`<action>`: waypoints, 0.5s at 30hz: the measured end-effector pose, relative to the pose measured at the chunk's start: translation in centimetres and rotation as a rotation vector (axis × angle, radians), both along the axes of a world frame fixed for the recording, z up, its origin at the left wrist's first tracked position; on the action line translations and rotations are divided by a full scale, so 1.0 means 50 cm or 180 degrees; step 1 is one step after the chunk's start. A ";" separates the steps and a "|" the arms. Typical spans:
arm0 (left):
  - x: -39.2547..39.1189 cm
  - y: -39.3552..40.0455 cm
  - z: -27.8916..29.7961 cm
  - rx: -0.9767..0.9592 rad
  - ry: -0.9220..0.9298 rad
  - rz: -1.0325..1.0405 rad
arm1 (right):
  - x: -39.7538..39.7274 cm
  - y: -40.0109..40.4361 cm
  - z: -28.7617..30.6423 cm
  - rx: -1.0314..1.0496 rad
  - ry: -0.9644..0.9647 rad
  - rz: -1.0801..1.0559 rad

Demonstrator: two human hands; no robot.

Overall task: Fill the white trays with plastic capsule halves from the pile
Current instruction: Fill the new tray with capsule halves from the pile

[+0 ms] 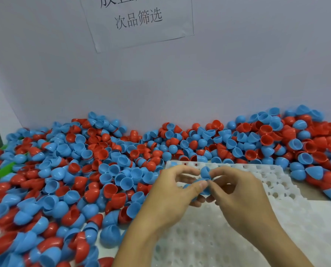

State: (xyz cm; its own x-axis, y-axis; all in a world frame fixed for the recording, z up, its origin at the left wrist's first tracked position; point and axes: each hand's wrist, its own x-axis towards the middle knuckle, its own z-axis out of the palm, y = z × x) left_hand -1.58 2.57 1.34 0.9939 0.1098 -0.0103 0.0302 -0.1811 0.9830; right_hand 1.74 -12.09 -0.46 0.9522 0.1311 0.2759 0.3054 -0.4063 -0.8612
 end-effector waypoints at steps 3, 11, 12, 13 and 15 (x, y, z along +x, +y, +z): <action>-0.001 0.012 0.002 -0.0382 -0.0127 0.0311 | 0.005 -0.003 0.002 0.0144 -0.0047 -0.0157; 0.004 0.050 0.011 -0.0813 -0.0620 0.1831 | 0.007 -0.014 0.009 0.0642 0.0334 0.0076; 0.003 0.053 0.013 -0.0880 -0.0624 0.1821 | 0.005 -0.013 0.010 0.0617 0.0354 0.0128; 0.002 0.054 0.014 -0.0855 -0.0589 0.1753 | 0.004 -0.011 0.010 0.0562 0.0353 0.0179; 0.001 0.049 0.013 -0.0564 -0.0460 0.1536 | 0.001 -0.008 0.009 0.0333 0.0324 0.0284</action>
